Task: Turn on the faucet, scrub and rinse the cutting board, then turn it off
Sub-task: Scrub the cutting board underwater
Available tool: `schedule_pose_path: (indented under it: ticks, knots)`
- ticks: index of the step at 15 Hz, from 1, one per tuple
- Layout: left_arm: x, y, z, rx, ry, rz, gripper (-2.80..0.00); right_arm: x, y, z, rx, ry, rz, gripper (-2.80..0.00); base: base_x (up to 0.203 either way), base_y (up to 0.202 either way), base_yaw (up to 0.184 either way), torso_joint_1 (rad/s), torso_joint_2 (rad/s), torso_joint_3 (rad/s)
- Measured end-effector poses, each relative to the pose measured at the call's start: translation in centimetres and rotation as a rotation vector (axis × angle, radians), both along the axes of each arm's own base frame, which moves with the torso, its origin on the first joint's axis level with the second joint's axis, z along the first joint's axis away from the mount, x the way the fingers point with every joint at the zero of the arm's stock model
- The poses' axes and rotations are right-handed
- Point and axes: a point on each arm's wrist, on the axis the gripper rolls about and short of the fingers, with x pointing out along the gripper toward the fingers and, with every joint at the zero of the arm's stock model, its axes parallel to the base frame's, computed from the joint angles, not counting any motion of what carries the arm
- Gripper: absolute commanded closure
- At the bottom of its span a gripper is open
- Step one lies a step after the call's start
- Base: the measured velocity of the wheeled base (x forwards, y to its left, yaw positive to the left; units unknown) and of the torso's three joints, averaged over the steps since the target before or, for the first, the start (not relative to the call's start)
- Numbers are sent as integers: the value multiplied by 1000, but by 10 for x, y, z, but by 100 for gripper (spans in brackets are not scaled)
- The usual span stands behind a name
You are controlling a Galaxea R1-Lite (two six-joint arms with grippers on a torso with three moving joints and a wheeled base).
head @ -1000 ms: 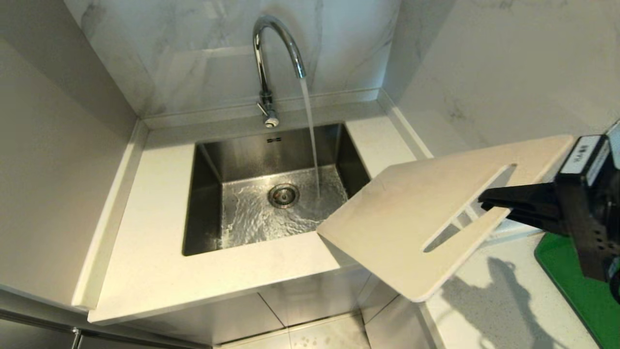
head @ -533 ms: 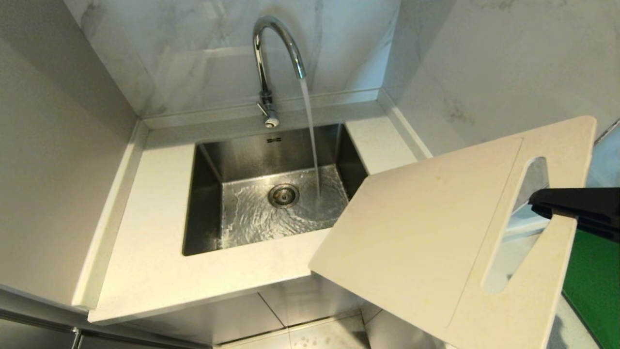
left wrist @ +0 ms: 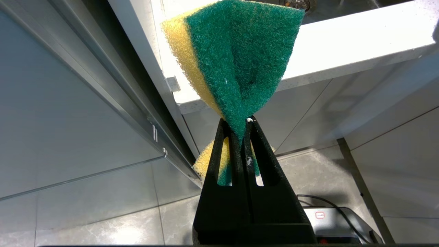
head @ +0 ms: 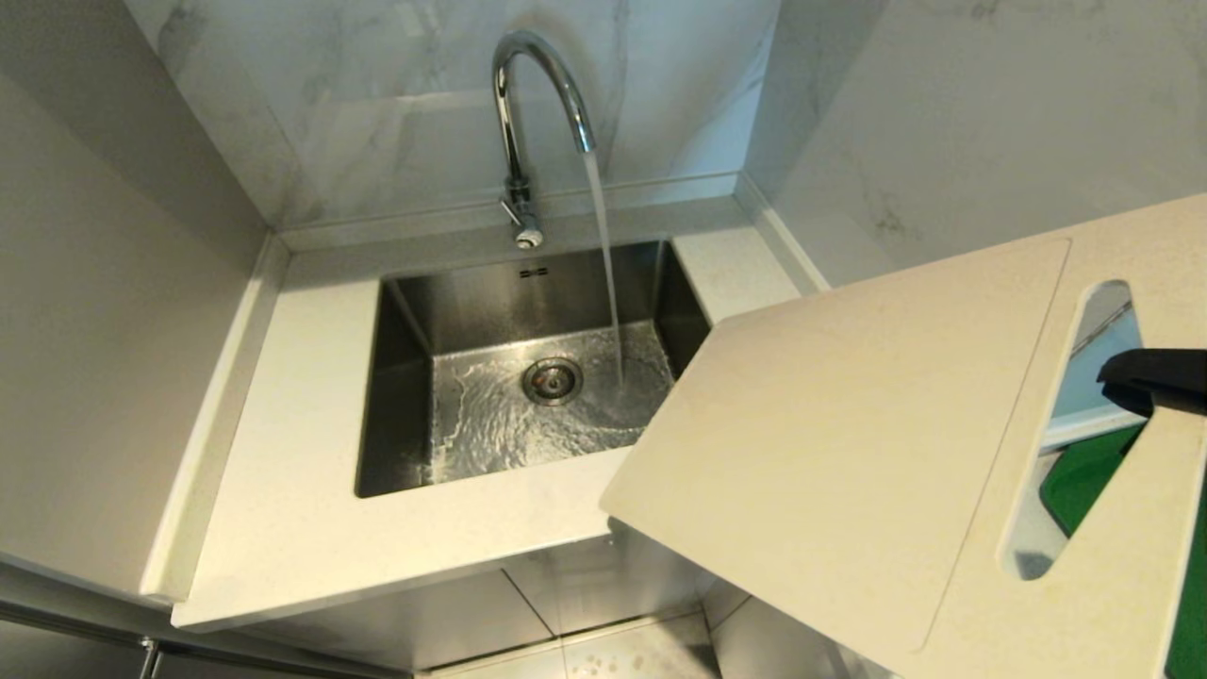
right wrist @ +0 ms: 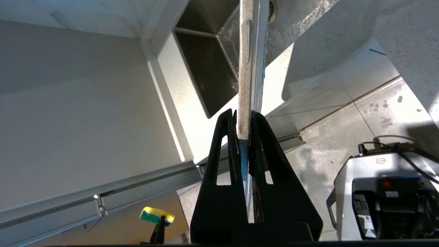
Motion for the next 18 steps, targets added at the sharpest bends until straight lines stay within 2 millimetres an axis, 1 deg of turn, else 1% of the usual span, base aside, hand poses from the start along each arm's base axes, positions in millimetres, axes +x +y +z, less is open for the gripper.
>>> schedule_pose_path:
  ticks: [4, 10, 11, 14, 18]
  knots:
    - [0, 0, 0, 0, 0, 0, 0, -6, -3, -2, -10, -13, 2, 0, 0, 0, 0, 0, 0, 0]
    - [0, 0, 0, 2, 2, -4, 0, -7, -2, -2, -27, -28, 33, 0, 0, 0, 0, 0, 0, 0]
    - [0, 0, 0, 1, 2, -3, 0, -7, -2, -2, -29, -29, 34, 0, 71, 0, 2, -8, 2, 0]
    - [0, 0, 0, 0, 1, -3, 0, -7, -2, -1, -30, -36, 36, 0, 189, 0, -11, 5, 1, 3]
    - [0, 0, 0, 0, 1, -3, 0, -7, -2, -1, -29, -34, 40, 0, 157, 0, 32, 5, 2, 3]
